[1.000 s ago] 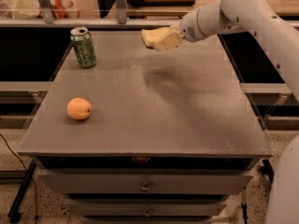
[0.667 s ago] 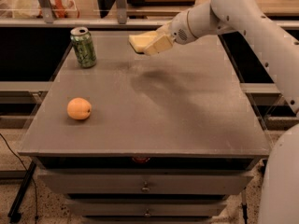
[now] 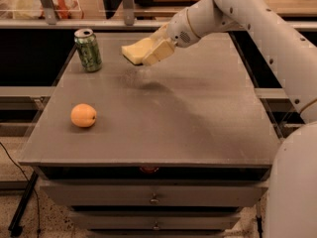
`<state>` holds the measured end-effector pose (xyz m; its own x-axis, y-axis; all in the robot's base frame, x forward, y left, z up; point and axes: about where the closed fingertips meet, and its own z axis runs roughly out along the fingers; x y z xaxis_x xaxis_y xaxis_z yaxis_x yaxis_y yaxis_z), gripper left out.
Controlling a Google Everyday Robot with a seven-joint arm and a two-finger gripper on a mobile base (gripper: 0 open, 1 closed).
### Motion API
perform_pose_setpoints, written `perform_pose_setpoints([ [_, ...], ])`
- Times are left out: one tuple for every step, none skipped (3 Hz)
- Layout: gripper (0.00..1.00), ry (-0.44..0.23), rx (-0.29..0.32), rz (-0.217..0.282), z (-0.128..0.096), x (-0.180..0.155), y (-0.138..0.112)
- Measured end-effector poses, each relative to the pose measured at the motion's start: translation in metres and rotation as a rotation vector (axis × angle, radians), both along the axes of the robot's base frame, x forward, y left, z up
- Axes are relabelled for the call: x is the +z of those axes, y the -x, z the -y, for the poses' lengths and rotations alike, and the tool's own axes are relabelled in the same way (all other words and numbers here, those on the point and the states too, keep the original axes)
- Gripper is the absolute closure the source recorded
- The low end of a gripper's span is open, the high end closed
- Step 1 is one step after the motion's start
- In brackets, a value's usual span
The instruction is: Move sponge near green can
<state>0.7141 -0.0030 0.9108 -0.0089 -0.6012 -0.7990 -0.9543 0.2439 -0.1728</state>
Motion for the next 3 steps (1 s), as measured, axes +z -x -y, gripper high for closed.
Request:
perform_pose_setpoints([
  [1.0, 0.025, 0.077, -0.003, -0.016, 0.005, 0.02],
  [1.0, 0.058, 0.129, -0.003, -0.038, -0.006, 0.024],
  [1.0, 0.081, 0.15, 0.001, -0.057, -0.021, 0.015],
])
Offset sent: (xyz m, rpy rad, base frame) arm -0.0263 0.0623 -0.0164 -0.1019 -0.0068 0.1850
